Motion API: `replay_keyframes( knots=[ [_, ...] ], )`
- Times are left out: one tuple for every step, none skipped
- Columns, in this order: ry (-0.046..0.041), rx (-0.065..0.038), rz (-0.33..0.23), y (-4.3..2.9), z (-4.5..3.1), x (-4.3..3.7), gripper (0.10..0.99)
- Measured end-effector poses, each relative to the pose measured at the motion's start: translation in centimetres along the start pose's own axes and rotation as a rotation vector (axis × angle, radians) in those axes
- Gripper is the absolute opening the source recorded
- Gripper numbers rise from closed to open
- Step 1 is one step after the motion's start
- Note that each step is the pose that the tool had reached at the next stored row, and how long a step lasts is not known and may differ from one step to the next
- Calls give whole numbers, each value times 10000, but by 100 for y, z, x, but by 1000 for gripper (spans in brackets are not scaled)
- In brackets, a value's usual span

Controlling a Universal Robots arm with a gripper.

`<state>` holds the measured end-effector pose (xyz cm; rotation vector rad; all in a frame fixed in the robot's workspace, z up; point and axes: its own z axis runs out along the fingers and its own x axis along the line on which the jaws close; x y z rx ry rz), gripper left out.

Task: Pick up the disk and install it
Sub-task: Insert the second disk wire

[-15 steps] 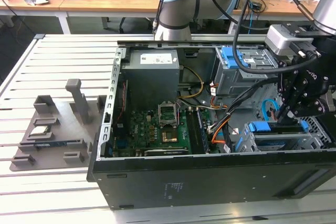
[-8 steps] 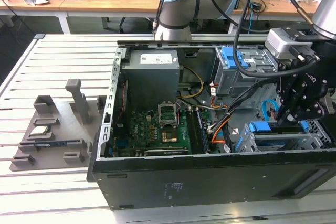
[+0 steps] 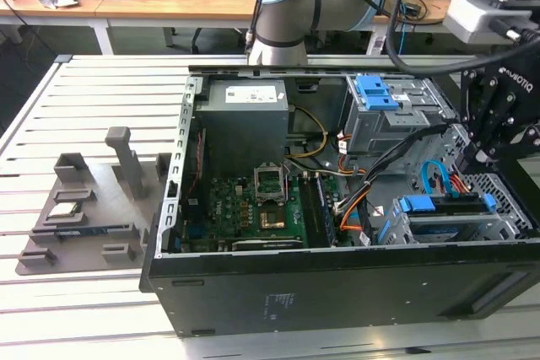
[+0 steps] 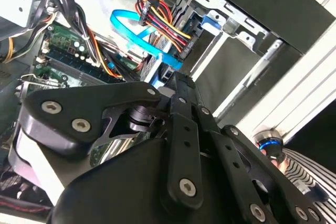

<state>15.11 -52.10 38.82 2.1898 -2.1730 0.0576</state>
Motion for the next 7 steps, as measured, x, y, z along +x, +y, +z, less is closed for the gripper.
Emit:
replay_keyframes(
  knots=[
    [-1, 0, -1, 0, -43, 1, 106],
    [-2, -1, 0, 0, -46, 2, 106],
    [-4, 0, -1, 0, -46, 1, 106],
    [0, 0, -1, 0, -49, 1, 106],
    [-1, 0, -1, 0, -48, 1, 106],
    [-1, 0, -1, 0, -48, 1, 106],
    [-1, 0, 0, 0, -49, 1, 106]
  ],
)
